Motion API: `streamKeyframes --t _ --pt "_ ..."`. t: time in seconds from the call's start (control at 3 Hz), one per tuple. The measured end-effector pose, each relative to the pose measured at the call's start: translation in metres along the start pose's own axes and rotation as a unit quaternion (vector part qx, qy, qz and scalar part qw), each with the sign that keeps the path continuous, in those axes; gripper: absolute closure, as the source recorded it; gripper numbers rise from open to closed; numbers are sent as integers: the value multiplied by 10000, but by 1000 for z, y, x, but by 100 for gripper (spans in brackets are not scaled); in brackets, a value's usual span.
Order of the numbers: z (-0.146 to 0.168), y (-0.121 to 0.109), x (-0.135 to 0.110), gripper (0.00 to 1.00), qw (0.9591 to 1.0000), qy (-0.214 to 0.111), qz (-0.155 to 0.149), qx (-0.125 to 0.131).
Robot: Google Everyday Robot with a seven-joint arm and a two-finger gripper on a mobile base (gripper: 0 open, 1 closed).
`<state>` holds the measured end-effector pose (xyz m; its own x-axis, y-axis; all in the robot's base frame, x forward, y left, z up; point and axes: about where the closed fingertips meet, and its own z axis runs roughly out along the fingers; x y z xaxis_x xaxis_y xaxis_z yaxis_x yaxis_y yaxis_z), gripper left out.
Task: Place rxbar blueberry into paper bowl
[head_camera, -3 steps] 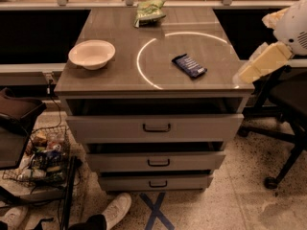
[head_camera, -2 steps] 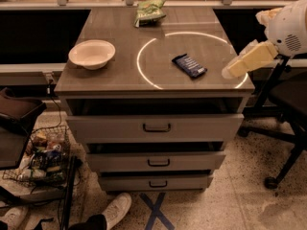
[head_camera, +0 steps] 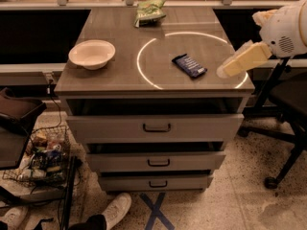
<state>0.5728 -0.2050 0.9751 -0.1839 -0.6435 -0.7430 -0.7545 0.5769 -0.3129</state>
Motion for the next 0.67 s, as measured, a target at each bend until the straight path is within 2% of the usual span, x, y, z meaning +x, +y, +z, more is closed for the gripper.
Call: streamKeyframes --t 0.33,0.67 --pt "48 -16 -14 0 9967 -763 261 58" --pt "80 -30 -19 0 9909 -1252 473 137"
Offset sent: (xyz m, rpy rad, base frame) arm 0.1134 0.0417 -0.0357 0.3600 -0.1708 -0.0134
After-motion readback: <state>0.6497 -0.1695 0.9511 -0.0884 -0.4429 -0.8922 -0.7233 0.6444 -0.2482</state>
